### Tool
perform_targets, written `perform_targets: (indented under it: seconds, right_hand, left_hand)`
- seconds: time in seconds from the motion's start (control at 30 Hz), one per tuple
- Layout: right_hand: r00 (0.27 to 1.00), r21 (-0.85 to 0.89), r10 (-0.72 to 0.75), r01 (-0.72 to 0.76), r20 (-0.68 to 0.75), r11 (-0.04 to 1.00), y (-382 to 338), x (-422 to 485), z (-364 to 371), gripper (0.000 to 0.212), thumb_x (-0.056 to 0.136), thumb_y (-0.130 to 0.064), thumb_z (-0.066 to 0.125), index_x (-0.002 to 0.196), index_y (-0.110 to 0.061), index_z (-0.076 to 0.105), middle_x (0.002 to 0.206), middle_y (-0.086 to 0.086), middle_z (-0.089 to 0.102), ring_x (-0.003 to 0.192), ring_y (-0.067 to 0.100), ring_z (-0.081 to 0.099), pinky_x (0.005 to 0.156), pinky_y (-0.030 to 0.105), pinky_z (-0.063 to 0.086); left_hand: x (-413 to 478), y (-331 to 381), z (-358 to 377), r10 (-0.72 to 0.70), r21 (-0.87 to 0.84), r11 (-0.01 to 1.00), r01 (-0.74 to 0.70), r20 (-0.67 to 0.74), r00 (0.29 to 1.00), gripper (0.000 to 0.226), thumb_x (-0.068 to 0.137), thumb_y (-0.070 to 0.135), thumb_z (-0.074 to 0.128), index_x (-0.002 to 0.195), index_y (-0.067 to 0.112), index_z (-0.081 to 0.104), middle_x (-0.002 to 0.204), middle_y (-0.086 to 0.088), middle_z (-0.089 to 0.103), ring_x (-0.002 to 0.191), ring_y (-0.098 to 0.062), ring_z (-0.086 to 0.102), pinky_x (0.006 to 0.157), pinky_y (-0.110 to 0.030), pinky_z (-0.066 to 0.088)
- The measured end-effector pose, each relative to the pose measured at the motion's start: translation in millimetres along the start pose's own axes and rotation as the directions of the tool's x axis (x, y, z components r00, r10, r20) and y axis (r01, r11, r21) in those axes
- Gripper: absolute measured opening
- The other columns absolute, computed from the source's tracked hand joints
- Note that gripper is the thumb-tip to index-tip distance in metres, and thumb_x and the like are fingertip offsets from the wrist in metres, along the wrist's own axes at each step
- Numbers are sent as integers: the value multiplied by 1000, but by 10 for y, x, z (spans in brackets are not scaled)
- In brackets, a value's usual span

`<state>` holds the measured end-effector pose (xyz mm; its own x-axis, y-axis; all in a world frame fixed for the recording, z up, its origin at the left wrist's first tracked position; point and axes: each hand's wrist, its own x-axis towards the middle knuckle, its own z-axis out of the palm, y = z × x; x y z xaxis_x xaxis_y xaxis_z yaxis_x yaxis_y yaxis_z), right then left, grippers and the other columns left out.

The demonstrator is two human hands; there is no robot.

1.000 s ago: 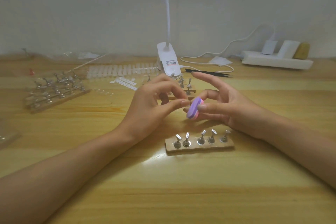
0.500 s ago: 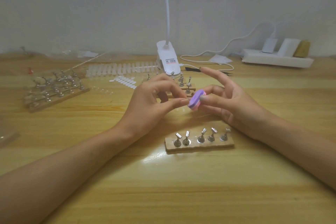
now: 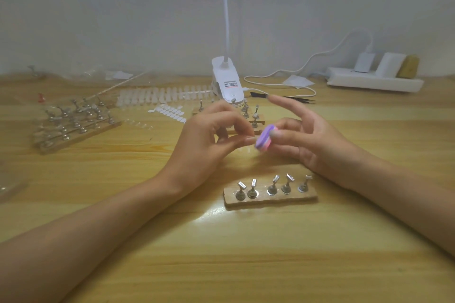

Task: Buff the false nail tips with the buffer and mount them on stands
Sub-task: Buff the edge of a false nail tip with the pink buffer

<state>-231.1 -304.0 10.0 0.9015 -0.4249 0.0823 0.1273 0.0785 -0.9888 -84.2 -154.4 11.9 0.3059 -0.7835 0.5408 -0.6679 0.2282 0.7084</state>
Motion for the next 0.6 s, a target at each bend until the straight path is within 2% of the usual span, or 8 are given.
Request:
perform_targets:
  seconds: [0.07,0.1,0.17,0.23,0.33,0.47,0.57,0.6]
  right_hand:
    - [995,-124,31,-20,91,992,4,-23,42,79,75,-6,75,145,-29,45,95,10,67,91,29,73,82,38,60]
    - [995,-124,26,-14,94,992,2,-20,57,78,75,-6,75,144,-29,46,95,10,67,91,29,73,82,37,60]
    - [1000,-3,2,-2,-8,1000,0,3,23,78,74,-6,72,145,-22,45,93,12,66,89,24,72,78,30,59]
    - [998,50,-13,16,-63,999,-2,-2,1,78,75,-4,70,146,-20,43,97,18,64,88,24,72,76,30,60]
    - [996,-135,7,5,84,991,11,-43,71,79,77,-5,74,146,-30,43,100,14,66,93,32,73,84,43,60]
    - [996,14,-39,40,-74,999,10,-9,25,81,73,-7,71,147,-21,42,95,14,64,87,21,72,77,30,59]
    - [997,-135,4,7,80,991,4,-46,81,81,76,-7,75,146,-32,43,98,10,67,90,31,74,79,38,60]
    - [996,-137,-7,19,84,990,8,-43,87,81,76,-7,75,146,-32,43,97,9,67,90,32,74,79,38,60]
  left_hand:
    - [-4,1,4,10,6,1000,-10,-1,1000,14,80,9,77,79,21,70,86,3,60,67,-1,53,64,-10,39]
    - [-7,2,8,9,6,1000,-9,4,1000,14,80,8,77,79,21,70,86,4,59,67,-1,53,64,-9,39]
    - [-9,7,14,-3,-3,1000,3,17,1000,14,80,9,78,79,21,70,86,5,58,66,-2,52,63,-9,38]
    - [-5,9,12,-6,-10,1000,6,10,1000,13,80,9,78,79,20,71,86,6,58,67,-1,52,63,-9,39]
    - [-1,10,4,8,4,1000,-8,-5,1000,11,80,9,77,79,17,70,86,3,59,71,1,54,64,-11,40]
    - [-7,16,3,0,-18,1000,0,15,1000,15,80,9,78,79,21,70,85,3,59,69,-1,53,64,-10,39]
    - [-4,8,-3,1,-7,1000,-1,-1,1000,12,81,9,77,79,18,70,85,5,58,69,0,53,64,-10,39]
    - [-3,7,0,1,-7,1000,-1,6,1000,13,80,8,77,79,18,70,85,4,58,68,-1,52,64,-10,39]
